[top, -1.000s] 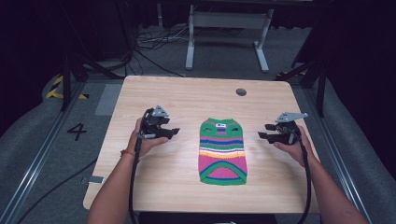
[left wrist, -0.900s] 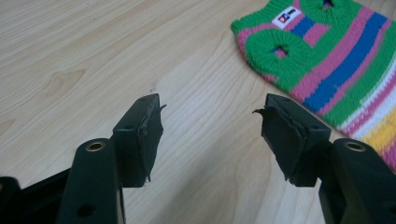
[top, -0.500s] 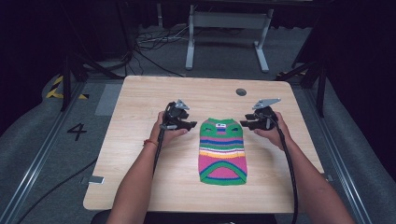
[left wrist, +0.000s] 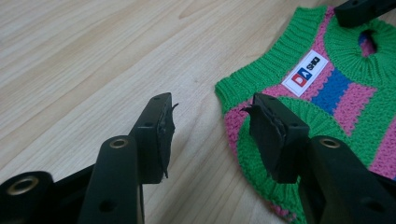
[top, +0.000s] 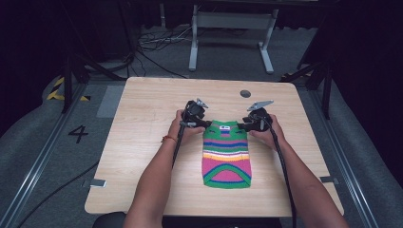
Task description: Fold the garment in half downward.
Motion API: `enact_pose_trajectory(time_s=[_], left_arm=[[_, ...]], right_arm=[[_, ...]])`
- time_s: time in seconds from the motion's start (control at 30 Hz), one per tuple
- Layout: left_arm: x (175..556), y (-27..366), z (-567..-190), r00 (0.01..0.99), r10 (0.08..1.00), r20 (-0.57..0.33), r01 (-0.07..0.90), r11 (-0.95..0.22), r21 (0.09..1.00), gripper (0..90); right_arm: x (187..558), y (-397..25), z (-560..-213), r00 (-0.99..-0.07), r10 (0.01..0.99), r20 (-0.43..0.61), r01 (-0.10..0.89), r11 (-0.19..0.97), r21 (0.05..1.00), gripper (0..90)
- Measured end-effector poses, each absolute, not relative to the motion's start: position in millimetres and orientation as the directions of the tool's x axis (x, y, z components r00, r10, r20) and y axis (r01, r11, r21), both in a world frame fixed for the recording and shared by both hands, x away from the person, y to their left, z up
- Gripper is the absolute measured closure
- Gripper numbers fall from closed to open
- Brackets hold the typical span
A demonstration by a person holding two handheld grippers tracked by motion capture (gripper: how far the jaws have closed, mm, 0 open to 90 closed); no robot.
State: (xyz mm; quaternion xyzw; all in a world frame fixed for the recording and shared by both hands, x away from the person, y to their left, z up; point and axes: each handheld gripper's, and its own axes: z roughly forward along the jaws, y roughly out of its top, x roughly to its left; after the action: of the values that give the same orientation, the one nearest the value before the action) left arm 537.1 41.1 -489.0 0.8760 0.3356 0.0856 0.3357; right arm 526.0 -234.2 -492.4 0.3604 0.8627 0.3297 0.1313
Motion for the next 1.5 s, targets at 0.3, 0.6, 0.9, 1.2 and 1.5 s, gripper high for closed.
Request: enact_pose_trajectory(time_s=[0.3,0.6,0.9,1.2,1.5], left_arm=[[540,44,-499,0.725,0.676,-0.136,0.577,-0.487,0.655,49.0],[538,40,-498,0.786,0.602,-0.140,0.528,-0.536,0.658,82.5],[541,35,-492,0.788,0.610,-0.082,0.502,-0.559,0.660,87.3],[537,33,-474,0.795,0.606,-0.022,0.446,-0.559,0.699,87.6],[526,35,-451,0.794,0.608,0.024,0.382,-0.529,0.758,87.7]], right_arm=[[531,-233,-497,-0.705,0.707,0.049,0.552,0.505,0.663,60.9],[529,-231,-496,-0.735,0.674,0.080,0.547,0.517,0.658,81.9],[527,-233,-489,-0.737,0.673,0.072,0.528,0.505,0.683,85.8],[521,-240,-471,-0.738,0.672,0.064,0.484,0.460,0.744,85.9],[509,-237,-449,-0.763,0.646,0.016,0.404,0.458,0.792,85.8]])
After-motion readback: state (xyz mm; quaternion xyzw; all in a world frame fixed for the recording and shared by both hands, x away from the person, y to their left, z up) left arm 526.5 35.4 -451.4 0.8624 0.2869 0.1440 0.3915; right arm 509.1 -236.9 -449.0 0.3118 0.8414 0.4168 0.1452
